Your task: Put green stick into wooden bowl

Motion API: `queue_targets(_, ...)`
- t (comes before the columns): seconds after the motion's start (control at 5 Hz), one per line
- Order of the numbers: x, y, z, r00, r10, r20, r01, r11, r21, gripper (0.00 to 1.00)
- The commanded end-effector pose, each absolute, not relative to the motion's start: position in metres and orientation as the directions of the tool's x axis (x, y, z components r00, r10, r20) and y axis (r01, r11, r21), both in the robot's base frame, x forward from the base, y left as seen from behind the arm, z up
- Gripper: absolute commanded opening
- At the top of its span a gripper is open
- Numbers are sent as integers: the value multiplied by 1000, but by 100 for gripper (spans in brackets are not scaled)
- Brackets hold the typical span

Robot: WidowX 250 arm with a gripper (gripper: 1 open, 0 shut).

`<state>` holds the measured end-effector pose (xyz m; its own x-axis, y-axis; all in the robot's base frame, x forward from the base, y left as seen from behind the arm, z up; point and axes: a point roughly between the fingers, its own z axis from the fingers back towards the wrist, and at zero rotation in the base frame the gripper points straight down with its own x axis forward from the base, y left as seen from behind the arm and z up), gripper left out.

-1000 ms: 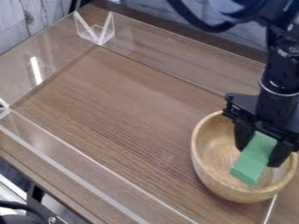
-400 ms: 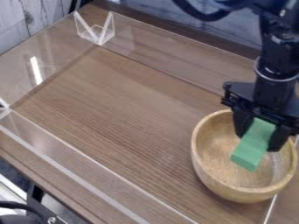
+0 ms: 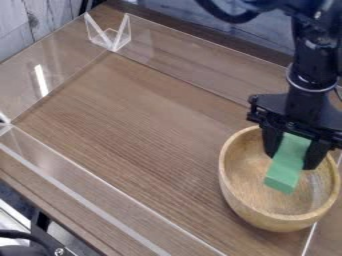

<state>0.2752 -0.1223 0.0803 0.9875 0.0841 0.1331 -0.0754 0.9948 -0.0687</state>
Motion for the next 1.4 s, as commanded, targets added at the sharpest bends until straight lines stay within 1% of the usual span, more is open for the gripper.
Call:
queue_targets(0.0,282,-125,86,984,74,160,-62,995,-83,0)
queue_targets(0.4,285,-127,79,987,49,156,-36,996,-83,0)
queue_targets(0.8,282,-127,60,987,58,152,-46,996,-81,0)
queue_targets(1.0,285,-132,53,984,92,150,-81,994,-76,0)
queue_targets(1.2,288,-137,52,980,128,152,-118,990,-71,0)
